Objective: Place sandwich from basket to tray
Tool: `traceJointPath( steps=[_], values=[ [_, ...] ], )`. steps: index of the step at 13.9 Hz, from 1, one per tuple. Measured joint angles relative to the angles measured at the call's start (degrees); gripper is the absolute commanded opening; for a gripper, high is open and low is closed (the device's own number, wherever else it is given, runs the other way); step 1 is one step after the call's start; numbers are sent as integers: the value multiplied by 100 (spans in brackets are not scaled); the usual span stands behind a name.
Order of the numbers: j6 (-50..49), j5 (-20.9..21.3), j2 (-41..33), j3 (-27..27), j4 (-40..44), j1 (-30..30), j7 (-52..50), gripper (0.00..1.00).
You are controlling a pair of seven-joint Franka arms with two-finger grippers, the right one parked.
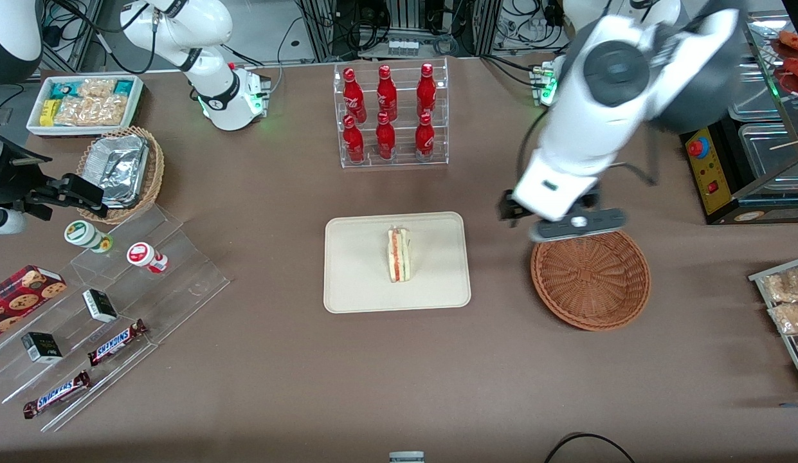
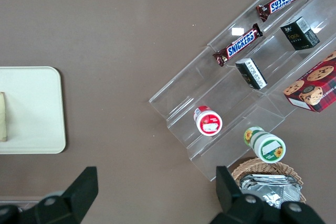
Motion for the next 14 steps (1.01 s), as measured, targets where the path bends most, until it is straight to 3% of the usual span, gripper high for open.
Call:
traceJointPath(
  steps=[8,12,14],
  values=[
    [-441,-60,-808,37,-469,1471,2219,100],
    [-446,-340,-1234,694,-753,1682,3080,100],
    [-449,-352,-1293,775,-754,1863,3201,100]
  ],
)
